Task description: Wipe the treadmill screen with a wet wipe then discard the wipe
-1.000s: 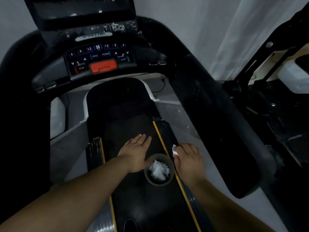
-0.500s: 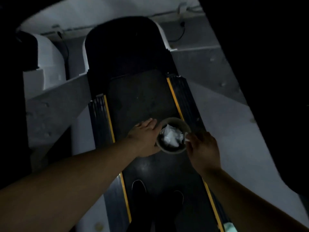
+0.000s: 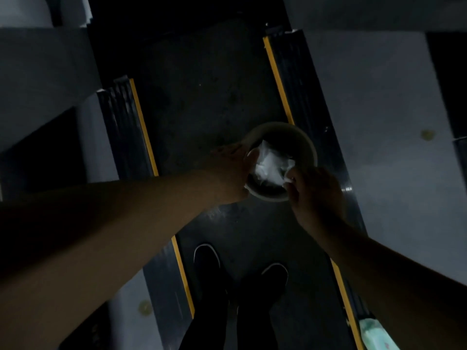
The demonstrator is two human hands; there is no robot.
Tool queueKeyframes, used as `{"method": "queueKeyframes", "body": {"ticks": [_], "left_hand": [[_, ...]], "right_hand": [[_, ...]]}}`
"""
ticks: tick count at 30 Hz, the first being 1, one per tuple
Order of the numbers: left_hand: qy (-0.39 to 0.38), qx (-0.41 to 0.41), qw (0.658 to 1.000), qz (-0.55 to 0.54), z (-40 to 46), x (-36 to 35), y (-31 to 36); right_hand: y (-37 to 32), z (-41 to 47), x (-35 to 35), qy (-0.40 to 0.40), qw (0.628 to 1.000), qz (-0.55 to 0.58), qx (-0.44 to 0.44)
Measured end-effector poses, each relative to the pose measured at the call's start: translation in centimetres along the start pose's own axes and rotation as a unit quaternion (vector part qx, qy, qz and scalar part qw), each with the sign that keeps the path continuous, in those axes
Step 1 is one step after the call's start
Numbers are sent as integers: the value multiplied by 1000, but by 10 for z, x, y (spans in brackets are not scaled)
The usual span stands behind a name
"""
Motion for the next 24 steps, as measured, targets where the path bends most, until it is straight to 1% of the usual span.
{"method": "queueKeyframes", "body": {"ticks": [7, 10, 16, 23, 24], "left_hand": [[32, -12, 999, 9, 69, -43, -15], [54, 8, 998, 15, 82, -52, -24], [15, -1, 1000, 26, 88, -67, -22], [-46, 5, 999, 23, 85, -88, -19], [-43, 4, 999, 20, 83, -85, -17]], "right_hand": [[27, 41, -72, -39, 999, 11, -31], [31, 54, -92, -41, 998, 11, -40], [42, 61, -135, -101, 991, -22, -80], [51, 42, -148, -142, 986, -50, -73], [52, 40, -145, -145, 985, -51, -75]]}}
Point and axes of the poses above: each hand's wrist, its own z-axis towards the middle knuckle, its own x-axis out of the back of the hand, y = z × x, the point moved 10 cm from there along z, towards the middle knuckle, and after that the axes turned 1 degree about z, right-handed, at the moved point
